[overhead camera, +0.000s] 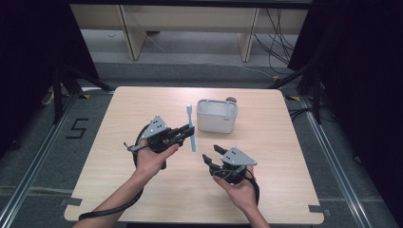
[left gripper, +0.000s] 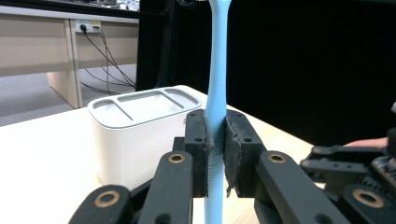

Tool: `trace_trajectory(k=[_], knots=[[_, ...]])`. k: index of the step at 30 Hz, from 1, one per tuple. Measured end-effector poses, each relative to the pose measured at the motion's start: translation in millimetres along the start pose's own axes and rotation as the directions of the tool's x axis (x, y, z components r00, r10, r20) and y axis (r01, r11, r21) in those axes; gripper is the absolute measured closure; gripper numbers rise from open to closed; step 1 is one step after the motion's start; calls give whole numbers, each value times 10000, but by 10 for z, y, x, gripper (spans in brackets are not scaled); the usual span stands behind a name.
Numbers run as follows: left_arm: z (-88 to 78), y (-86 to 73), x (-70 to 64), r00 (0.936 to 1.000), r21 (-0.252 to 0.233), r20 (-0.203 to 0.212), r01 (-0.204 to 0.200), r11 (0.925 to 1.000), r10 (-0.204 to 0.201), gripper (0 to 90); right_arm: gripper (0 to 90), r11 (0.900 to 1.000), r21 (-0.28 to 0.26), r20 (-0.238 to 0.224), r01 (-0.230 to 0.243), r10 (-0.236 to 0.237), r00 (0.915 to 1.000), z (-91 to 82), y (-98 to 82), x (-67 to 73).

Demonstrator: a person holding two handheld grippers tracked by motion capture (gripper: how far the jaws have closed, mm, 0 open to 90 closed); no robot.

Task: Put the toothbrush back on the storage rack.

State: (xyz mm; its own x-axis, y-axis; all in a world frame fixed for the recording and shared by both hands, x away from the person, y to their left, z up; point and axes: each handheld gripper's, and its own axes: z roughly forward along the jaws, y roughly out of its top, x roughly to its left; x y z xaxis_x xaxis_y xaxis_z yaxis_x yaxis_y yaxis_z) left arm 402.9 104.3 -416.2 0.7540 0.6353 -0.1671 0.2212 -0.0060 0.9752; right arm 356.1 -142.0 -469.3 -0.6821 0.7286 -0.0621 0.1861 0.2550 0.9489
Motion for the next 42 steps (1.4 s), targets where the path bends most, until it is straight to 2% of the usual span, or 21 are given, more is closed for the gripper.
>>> trace_trajectory(k=[1,4,7,8,9,11,13,14,16,17,19,22,23,24,25,27,28,31,40,41,42], knots=[[0,-8,-5,10000,-24,-63,-53,10000,53,798,465,10000,-6,181,-8,8,9998,-14,8,-1],[-2,-18,-11,9997,-55,-169,-193,9998,192,799,482,9989,-78,-9,-473,473,9989,-54,58,-2],[1,-47,-39,9977,-59,-352,-588,9983,585,799,535,9970,-650,-58,-422,419,9991,-93,142,-23],[1,-47,-39,9977,-59,-352,-588,9983,585,799,558,9942,-787,-258,-737,718,9971,-112,185,-14],[5,-57,-50,9971,-30,-387,-664,9978,662,799,558,9942,-787,-258,-737,718,9971,-112,185,-14],[16,-84,-95,9933,24,-507,-1034,9946,1034,799,622,9902,-1182,-358,-745,708,9968,-149,311,-16],[25,-98,-125,9918,21,-525,-1170,9931,1169,799,647,9866,-1580,-390,-417,360,9986,-145,401,-23],[31,-106,-148,9907,78,-506,-1259,9920,1261,799,654,9854,-1529,-578,-746,665,9961,-153,429,4],[36,-113,-165,9899,112,-463,-1335,9910,1339,799,665,9804,-1892,-581,-547,444,9973,-134,512,5],[42,-119,-184,9898,124,-426,-1353,9907,1357,798,669,9816,-1827,-694,-561,441,9966,-128,543,13],[54,-127,-213,9891,128,-323,-1432,9896,1435,798,671,9804,-1736,-889,-934,789,9929,-118,589,49],[55,-130,-263,9883,195,-259,-1498,9885,1503,798,670,9769,-2001,-842,-748,589,9947,-90,636,38],[56,-131,-272,9881,212,-246,-1513,9883,1518,798,668,9737,-2032,-939,-1026,849,9920,-76,645,57],[58,-133,-282,9884,219,-231,-1495,9885,1500,798,668,9745,-1954,-1011,-1104,920,9906,-72,649,55],[60,-135,-288,9883,231,-201,-1504,9884,1509,798,668,9762,-1979,-838,-888,734,9938,-64,655,40],[65,-139,-297,9886,213,-177,-1493,9886,1497,798,668,9757,-1985,-808,-924,777,9937,-60,656,42],[69,-142,-309,9883,229,-139,-1513,9882,1516,798,670,9749,-1846,-865,-1242,1098,9902,-56,657,64],[78,-143,-332,9876,248,-148,-1557,9875,1561,798,678,9757,-1905,-824,-1085,942,9921,-42,660,49],[107,-157,-373,9874,302,-113,-1573,9871,1577,798,744,9748,-1852,-739,-1242,1122,9909,-20,672,58],[109,-159,-378,9877,324,-113,-1556,9873,1560,798,751,9742,-2076,-527,-885,792,9955,-9,672,36],[113,-160,-383,9873,330,-97,-1579,9869,1583,798,759,9746,-2038,-532,-932,840,9950,-7,672,42]])
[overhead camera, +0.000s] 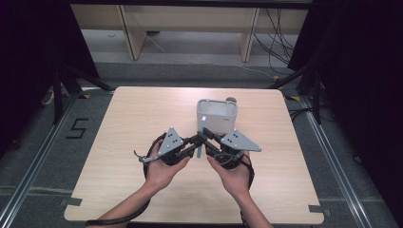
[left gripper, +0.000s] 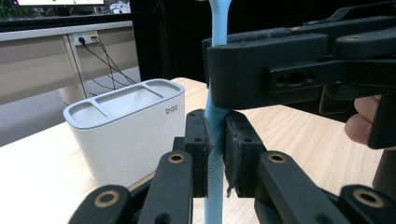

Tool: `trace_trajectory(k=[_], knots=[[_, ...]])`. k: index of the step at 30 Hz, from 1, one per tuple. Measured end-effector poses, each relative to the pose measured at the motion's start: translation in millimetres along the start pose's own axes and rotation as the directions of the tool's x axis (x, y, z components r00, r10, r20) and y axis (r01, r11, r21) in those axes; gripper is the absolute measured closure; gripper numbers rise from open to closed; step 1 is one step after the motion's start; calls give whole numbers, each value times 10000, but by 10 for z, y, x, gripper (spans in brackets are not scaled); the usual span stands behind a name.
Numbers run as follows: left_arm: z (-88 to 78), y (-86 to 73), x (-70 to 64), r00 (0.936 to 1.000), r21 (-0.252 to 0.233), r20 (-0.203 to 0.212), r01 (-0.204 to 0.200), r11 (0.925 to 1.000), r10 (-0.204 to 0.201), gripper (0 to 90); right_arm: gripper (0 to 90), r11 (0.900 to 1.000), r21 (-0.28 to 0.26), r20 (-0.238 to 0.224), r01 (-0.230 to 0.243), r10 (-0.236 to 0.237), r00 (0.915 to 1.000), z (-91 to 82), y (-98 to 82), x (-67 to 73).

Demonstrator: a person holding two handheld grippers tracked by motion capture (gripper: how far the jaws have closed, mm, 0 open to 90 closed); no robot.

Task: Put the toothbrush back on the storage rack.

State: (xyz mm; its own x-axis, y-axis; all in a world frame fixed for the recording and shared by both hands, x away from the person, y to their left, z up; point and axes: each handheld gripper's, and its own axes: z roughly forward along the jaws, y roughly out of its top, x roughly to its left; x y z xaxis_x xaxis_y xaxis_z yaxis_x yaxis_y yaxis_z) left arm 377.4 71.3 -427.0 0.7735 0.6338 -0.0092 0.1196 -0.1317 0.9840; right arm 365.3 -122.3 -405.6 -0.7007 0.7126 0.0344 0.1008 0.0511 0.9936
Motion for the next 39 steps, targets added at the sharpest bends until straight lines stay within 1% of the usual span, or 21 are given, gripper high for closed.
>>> trace_trajectory(k=[3,7,10,11,12,14,17,18,20,21,24,25,26,27,29,30,33,36,37,38,39], knots=[[6,2,-10,10000,-12,10,-38,10000,38,797,797,9997,123,-8,-219,219,9998,11,-5,19],[6,3,-12,10000,-27,27,-3,10000,3,797,846,9999,31,281,123,-124,9995,7,-3,-14],[6,3,-15,10000,-65,39,39,10000,-39,793,850,10000,94,213,-30,28,9998,4,-2,4],[7,4,-13,9999,-98,102,108,9999,-107,787,854,9997,32,249,225,-226,9994,6,7,-5],[7,4,-13,9999,-98,102,108,9999,-107,778,854,9997,32,249,225,-226,9994,6,7,-5],[4,-2,-1,9998,-29,179,118,9999,-117,690,857,9998,20,276,218,-219,9994,7,17,-16],[-37,-39,26,10000,-71,14,-70,9999,71,556,857,10000,6,404,80,-80,9992,-20,48,-53],[-37,-39,26,10000,-71,14,-70,9999,71,528,857,9998,49,491,184,-186,9986,-30,57,-74],[-85,-76,59,9999,30,-81,-126,9999,126,474,857,9999,123,482,-36,30,9988,-39,62,-85],[-150,-128,107,9996,178,-252,-86,9998,91,439,856,9999,102,720,93,-100,9974,-52,72,-133],[-217,-177,176,9990,315,-448,-21,9995,35,370,856,9999,52,780,105,-109,9969,-61,77,-163],[-249,-206,215,9978,357,-669,-7,9994,30,370,856,9995,53,865,315,-318,9957,-68,84,-191],[-311,-255,298,9953,509,-972,0,9987,50,338,856,9999,119,819,-35,25,9966,-79,88,-206],[-311,-255,298,9953,509,-972,0,9987,50,332,856,9999,119,819,-35,25,9966,-79,88,-206],[-422,-334,423,9912,597,-1319,221,9980,-140,318,856,9998,63,1133,211,-216,9933,-99,98,-267],[-469,-364,465,9895,599,-1435,277,9978,-188,317,856,10000,37,1053,25,-29,9944,-95,96,-262],[-583,-425,546,9856,668,-1668,406,9969,-290,315,856,10000,89,1164,24,-34,9932,-105,105,-308],[-727,-492,630,9773,626,-2050,672,9958,-530,311,856,9999,82,1324,96,-106,9911,-119,119,-350],[-727,-492,630,9773,626,-2050,672,9958,-530,309,856,9999,82,1324,96,-106,9911,-119,119,-350],[-805,-540,661,9709,529,-2275,896,9946,-754,307,856,9997,124,1462,201,-217,9890,-132,131,-384],[-840,-565,676,9690,549,-2347,918,9943,-765,306,856,9999,129,1414,-56,37,9899,-131,131,-378]])
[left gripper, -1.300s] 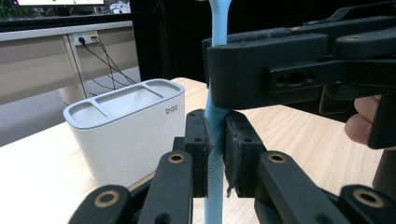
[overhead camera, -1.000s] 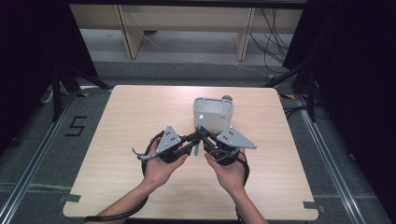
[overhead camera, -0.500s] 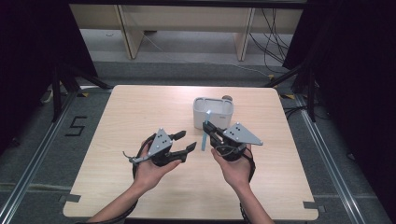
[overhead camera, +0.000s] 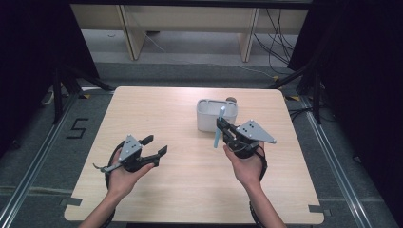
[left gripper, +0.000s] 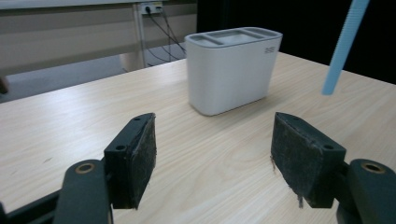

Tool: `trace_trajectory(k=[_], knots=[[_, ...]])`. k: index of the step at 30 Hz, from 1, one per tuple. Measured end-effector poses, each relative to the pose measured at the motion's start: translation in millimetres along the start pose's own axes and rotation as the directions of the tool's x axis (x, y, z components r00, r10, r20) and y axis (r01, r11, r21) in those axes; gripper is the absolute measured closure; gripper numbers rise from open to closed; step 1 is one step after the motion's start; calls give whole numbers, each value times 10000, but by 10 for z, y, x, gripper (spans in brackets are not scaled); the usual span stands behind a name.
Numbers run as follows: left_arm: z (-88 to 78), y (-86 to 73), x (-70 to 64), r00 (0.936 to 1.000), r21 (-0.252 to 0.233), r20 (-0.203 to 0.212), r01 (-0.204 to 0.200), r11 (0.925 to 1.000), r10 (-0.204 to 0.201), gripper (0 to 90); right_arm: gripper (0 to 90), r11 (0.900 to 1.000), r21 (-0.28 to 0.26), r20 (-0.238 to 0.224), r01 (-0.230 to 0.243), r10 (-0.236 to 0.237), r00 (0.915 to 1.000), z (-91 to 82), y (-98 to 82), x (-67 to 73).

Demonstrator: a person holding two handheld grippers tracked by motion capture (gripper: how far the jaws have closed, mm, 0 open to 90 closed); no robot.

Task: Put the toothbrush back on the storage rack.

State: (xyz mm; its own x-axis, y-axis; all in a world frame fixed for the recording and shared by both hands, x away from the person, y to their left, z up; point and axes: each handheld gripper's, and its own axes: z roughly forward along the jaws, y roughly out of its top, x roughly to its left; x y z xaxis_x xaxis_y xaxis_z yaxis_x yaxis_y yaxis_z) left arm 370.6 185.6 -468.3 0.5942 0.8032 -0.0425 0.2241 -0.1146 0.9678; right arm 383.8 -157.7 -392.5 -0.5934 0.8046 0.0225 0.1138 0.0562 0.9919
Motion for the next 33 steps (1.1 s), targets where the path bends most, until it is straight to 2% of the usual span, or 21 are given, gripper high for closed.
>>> trace_trajectory(k=[3,4,6,7,8,11,13,14,16,18,19,21,22,24,26,28,29,33], knots=[[-53,-53,35,9999,54,-121,118,9999,-118,304,856,9999,-92,181,84,-82,9998,0,7,-26],[-87,-101,60,9996,-51,-188,215,9998,-216,303,856,9994,-121,300,313,-309,9991,-5,24,-73],[-119,-132,70,9992,-11,-304,272,9996,-272,303,856,9999,27,267,163,-164,9995,-14,30,-72],[-151,-186,84,9987,-88,-394,330,9994,-333,303,856,9996,-87,387,284,-281,9989,-12,43,-108],[-165,-213,87,9984,-81,-433,367,9993,-370,303,856,9999,-90,373,50,-47,9993,-9,44,-103],[-171,-294,91,9974,-213,-519,485,9986,-495,295,856,9999,-121,455,94,-88,9989,-7,57,-137],[-180,-306,91,9968,-102,-624,496,9987,-501,287,856,9997,-44,583,226,-223,9980,-9,68,-161],[-175,-347,95,9962,-131,-680,531,9985,-539,286,856,9997,-185,556,181,-171,9983,6,66,-169],[-166,-382,91,9959,-154,-717,548,9984,-558,286,855,9997,-141,518,199,-192,9985,10,73,-185],[-153,-417,85,9959,-148,-732,512,9986,-522,286,855,9999,-100,523,45,-40,9986,10,78,-191],[-148,-433,79,9958,-99,-761,506,9987,-512,286,855,9996,-93,676,255,-248,9974,5,85,-210],[-132,-453,77,9961,-175,-728,480,9987,-492,286,855,9997,-176,679,192,-180,9975,10,87,-212],[-119,-479,70,9963,-86,-752,410,9991,-415,286,855,9994,-166,727,311,-298,9969,5,100,-231],[-101,-502,57,9966,-167,-741,362,9992,-373,287,855,9999,-163,706,10,1,9975,3,107,-223],[-91,-517,50,9968,-217,-748,251,9994,-267,287,855,9995,-207,757,240,-224,9969,0,121,-247],[-77,-533,45,9970,-343,-734,214,9992,-239,286,855,9996,-140,821,257,-245,9963,-4,131,-262],[-77,-533,45,9970,-343,-734,214,9992,-239,286,855,9998,-193,777,97,-82,9969,5,132,-258],[-57,-561,43,9974,-400,-702,150,9991,-178,286,855,9991,-268,934,335,-308,9952,8,146,-293]])
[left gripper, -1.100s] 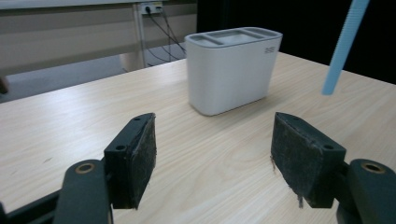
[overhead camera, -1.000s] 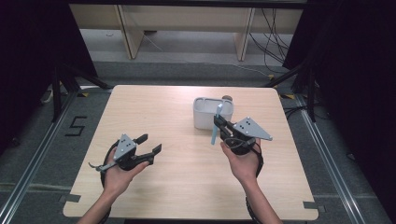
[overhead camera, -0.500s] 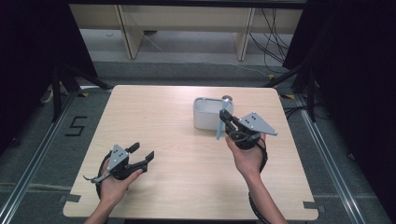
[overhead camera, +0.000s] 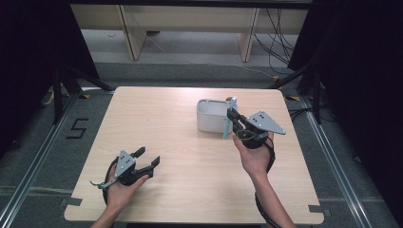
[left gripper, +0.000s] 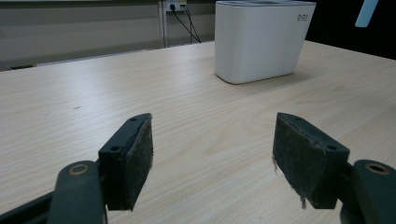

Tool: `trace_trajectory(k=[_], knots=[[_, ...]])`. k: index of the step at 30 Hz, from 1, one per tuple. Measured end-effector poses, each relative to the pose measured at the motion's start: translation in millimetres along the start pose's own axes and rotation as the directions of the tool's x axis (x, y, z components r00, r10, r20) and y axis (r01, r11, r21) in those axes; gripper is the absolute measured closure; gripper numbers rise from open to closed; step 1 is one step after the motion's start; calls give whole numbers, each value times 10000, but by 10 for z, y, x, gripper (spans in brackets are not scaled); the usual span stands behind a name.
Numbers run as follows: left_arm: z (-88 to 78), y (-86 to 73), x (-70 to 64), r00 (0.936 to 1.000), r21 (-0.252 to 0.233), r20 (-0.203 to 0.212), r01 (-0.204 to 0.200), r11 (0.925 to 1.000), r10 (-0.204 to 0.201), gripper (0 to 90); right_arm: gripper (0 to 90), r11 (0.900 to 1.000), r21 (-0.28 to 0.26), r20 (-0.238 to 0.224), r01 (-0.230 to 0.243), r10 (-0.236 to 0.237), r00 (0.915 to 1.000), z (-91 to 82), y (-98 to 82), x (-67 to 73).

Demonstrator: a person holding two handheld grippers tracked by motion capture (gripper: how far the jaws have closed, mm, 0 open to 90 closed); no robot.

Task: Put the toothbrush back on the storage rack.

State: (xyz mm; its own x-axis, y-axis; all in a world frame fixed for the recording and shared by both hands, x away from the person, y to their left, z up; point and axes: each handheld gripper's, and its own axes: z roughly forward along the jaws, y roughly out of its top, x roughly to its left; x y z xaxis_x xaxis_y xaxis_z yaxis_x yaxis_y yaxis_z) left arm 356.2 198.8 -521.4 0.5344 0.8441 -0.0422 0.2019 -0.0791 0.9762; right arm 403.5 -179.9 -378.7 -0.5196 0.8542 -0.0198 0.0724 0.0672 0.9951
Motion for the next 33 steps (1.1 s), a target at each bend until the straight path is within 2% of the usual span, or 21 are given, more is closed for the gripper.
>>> trace_trajectory(k=[1,4,5,9,10,12,13,15,16,17,18,19,20,22,23,26,27,29,33], knots=[[-6,-5,-4,10000,131,-47,-34,9999,35,286,855,10000,31,-80,-88,88,9999,4,2,-2],[-3,-14,-5,9999,28,-67,-122,9999,122,290,854,9999,157,52,-35,34,10000,12,18,-18],[-3,-14,-3,9999,14,-73,-119,9999,120,290,855,9997,146,34,-182,182,9998,19,19,-13],[-4,-15,-2,9999,-16,-96,-53,10000,52,292,855,10000,64,135,-1,1,9999,33,34,-43],[-5,-15,-4,9999,2,-125,-92,10000,92,294,854,9995,183,141,-274,272,9995,34,42,-41],[-5,-15,-9,9998,16,-146,-149,9999,149,296,855,9999,112,199,75,-78,9998,46,52,-81],[-7,-16,-13,9998,12,-166,-147,9999,148,298,854,10000,17,152,-46,45,9999,59,55,-81],[-7,-16,-14,9997,0,-180,-152,9999,152,306,855,10000,43,214,19,-20,9998,60,60,-89],[-9,-18,-13,9997,-37,-196,-130,9999,129,308,854,9996,124,231,-270,267,9994,69,69,-89],[-9,-17,-12,9997,-34,-211,-135,9999,135,309,854,9999,121,299,-51,47,9995,73,78,-109],[-9,-17,-11,9997,-34,-218,-118,9999,117,310,854,10000,42,328,-52,51,9994,86,83,-115],[-9,-17,-11,9997,-34,-218,-118,9999,117,311,854,9994,218,277,-261,255,9993,84,89,-112],[-10,-17,-9,9997,-49,-240,-93,9999,91,311,854,9999,96,355,-88,85,9993,95,99,-128],[-14,-18,-9,9996,-73,-268,-120,9999,118,315,854,9999,99,324,-127,124,9994,112,111,-143],[-14,-20,-12,9994,-129,-308,-142,9998,138,317,854,10000,88,393,3,-6,9992,114,122,-161],[-18,-25,-18,9994,-226,-317,-121,9997,114,321,854,9998,61,426,-210,207,9989,138,140,-171],[-9,-29,-13,9996,-369,-276,-97,9993,87,321,854,9999,90,410,-136,132,9991,141,147,-178],[-26,-24,-8,9994,-215,-353,-73,9997,66,322,854,10000,27,453,-54,52,9990,153,161,-189],[-28,-25,-9,9993,-253,-383,-54,9997,44,323,854,9999,51,461,-88,86,9989,176,180,-194]])
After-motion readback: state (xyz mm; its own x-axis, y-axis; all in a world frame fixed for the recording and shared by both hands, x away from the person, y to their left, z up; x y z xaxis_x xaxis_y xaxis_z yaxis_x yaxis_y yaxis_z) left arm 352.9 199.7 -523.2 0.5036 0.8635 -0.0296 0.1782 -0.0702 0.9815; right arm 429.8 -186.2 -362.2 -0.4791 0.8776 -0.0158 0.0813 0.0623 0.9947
